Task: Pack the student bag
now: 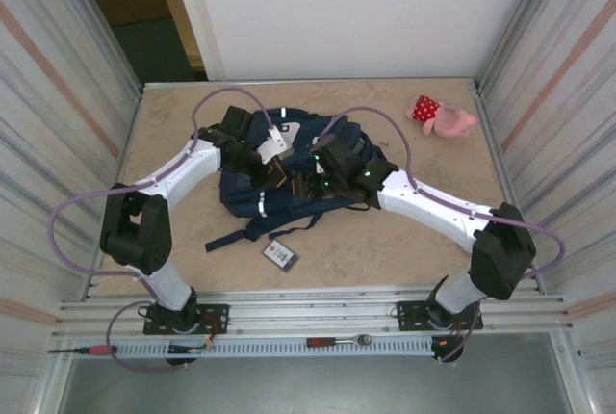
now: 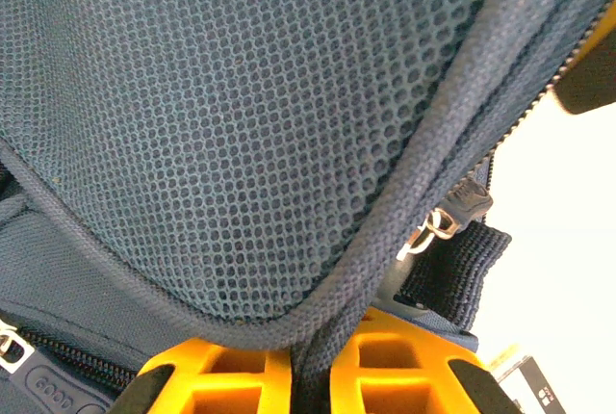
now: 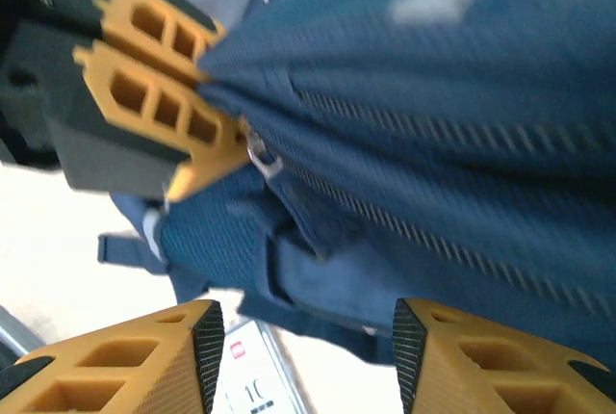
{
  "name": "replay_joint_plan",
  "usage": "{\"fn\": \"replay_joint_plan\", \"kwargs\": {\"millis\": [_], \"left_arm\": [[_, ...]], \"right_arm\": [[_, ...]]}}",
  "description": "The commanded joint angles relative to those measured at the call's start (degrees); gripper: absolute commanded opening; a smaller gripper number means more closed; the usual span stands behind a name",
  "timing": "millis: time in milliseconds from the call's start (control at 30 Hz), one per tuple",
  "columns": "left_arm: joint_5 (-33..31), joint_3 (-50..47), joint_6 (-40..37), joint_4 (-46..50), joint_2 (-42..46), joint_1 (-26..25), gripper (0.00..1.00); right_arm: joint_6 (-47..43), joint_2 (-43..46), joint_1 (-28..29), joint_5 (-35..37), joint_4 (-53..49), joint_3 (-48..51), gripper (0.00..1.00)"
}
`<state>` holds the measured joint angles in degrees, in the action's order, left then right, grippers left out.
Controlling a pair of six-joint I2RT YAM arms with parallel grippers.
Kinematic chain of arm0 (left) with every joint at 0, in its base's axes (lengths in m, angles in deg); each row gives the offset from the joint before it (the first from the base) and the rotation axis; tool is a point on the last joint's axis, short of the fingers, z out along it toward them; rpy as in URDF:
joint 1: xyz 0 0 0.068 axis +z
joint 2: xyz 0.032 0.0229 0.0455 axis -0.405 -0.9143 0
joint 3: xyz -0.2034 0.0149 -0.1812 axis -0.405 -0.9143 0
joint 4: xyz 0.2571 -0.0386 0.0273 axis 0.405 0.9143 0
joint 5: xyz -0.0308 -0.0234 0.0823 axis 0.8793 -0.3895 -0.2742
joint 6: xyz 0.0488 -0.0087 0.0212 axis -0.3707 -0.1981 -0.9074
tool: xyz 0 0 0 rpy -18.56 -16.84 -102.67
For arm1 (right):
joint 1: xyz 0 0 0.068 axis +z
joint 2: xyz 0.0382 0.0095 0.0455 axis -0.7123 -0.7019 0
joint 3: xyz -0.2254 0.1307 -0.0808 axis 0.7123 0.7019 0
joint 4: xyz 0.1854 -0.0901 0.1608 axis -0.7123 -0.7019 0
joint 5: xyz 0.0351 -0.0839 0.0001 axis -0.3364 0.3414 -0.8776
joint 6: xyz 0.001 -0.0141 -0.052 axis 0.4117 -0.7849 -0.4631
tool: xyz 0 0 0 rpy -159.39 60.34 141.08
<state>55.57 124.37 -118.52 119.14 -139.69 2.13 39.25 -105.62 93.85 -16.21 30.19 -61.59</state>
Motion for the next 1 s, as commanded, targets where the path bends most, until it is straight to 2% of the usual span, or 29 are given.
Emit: {"fn": "replay_joint_plan", "kwargs": {"millis": [0,233,367,533,733,967], "left_arm": [[7.8,2.2,3.1,2.5,0.0,0.1,0.00],[10.9,2.3,4.2,1.6,0.6,0.1,0.00],[12.1,2.5,4.5,1.2,0.9,0.1,0.00],[11.6,2.2,4.3,1.1,0.9,0.1,0.00],[8.8,1.7,3.3,1.2,1.2,0.1,0.00],[0.9,0.1,-0.1,1.9,1.7,1.9,0.00]], "right_arm": [[-1.1,-1.8,0.2,1.5,4.8,-2.3,0.50],[-0.3,-4.8,0.3,6.0,7.3,-2.7,0.46],[0.3,-6.1,0.1,11.4,6.5,-2.8,0.38],[2.7,-6.0,-0.6,17.7,2.7,-3.0,0.18],[3.7,-4.5,-2.4,18.6,-0.9,-2.3,0.00],[3.0,1.6,-7.1,16.6,-7.3,1.3,0.00]]}}
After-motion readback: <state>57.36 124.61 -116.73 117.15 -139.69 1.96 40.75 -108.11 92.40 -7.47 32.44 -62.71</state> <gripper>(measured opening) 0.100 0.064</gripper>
